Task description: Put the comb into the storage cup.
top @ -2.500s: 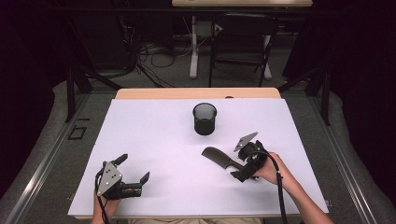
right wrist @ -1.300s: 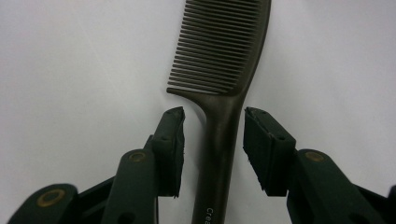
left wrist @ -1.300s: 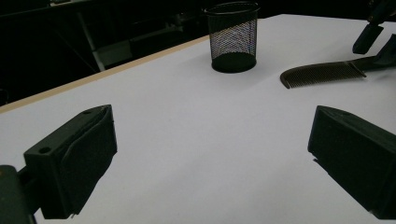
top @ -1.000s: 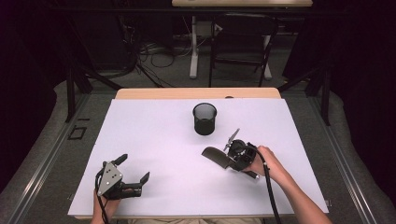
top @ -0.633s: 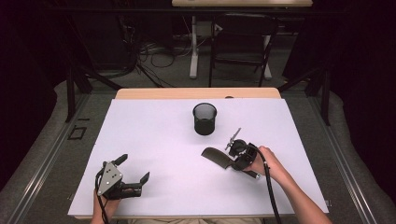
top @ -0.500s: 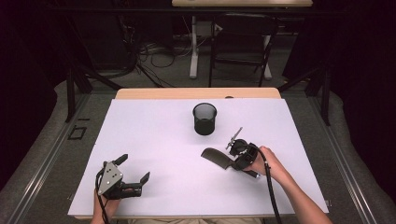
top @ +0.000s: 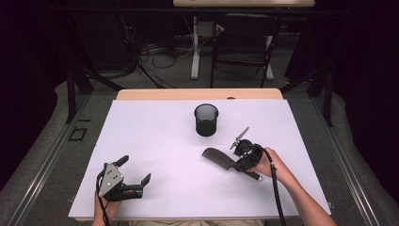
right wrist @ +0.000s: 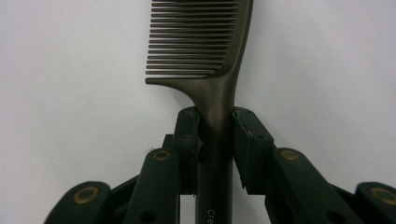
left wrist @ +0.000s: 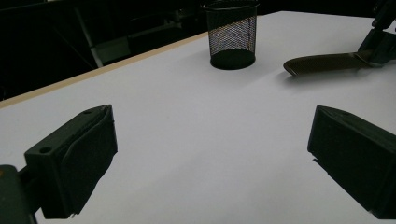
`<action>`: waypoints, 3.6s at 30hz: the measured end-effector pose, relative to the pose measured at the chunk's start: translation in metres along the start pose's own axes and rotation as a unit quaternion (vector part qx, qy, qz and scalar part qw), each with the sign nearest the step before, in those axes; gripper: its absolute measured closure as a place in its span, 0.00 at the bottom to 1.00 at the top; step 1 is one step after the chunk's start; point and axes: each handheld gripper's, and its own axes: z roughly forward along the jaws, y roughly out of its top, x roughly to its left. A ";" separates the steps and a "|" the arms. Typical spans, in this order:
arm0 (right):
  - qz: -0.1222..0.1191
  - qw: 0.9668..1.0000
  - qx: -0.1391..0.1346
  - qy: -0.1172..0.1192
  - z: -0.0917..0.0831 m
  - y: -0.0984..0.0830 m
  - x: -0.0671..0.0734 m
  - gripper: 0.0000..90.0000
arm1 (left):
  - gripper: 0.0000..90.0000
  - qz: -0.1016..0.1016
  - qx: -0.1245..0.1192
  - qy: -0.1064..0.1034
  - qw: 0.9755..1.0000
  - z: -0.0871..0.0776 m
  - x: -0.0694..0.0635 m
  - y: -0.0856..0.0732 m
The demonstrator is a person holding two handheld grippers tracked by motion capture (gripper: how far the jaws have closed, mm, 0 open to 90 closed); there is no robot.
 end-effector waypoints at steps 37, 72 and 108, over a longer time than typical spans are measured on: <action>-0.009 0.987 -0.156 -0.020 -0.033 -0.018 0.012 0.80 | 0.02 0.001 0.001 -0.001 1.000 0.000 0.001 0.000; 0.026 0.965 -0.256 -0.052 -0.044 -0.029 0.000 0.81 | 0.02 0.001 0.000 0.000 1.000 0.000 0.001 0.000; 0.059 0.938 -0.332 -0.080 -0.052 -0.036 -0.008 0.81 | 0.02 0.000 -0.002 -0.003 1.000 0.000 0.000 0.000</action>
